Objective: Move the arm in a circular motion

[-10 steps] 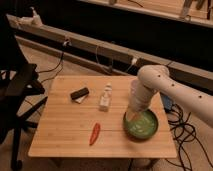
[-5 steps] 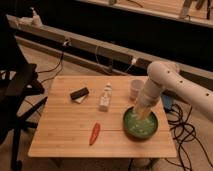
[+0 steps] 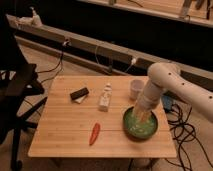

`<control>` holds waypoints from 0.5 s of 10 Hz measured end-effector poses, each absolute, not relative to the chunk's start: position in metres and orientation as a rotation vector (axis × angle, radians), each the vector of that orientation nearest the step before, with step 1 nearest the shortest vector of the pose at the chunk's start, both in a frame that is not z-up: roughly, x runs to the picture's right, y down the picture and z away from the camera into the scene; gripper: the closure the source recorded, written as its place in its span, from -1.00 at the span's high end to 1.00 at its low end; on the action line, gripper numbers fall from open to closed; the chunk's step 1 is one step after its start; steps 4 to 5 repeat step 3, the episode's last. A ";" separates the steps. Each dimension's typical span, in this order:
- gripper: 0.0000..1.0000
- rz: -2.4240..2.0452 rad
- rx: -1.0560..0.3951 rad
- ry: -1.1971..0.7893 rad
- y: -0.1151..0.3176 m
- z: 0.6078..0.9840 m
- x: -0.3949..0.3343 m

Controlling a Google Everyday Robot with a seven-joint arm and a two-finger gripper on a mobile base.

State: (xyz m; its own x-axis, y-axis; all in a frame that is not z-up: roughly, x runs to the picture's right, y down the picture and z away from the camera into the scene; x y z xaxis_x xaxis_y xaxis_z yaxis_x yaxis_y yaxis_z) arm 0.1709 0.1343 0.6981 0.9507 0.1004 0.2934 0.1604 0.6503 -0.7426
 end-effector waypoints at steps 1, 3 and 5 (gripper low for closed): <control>-0.17 -0.053 -0.861 -0.329 0.133 0.698 0.173; -0.17 -0.069 -0.852 -0.340 0.128 0.702 0.171; -0.17 -0.069 -0.852 -0.340 0.128 0.702 0.171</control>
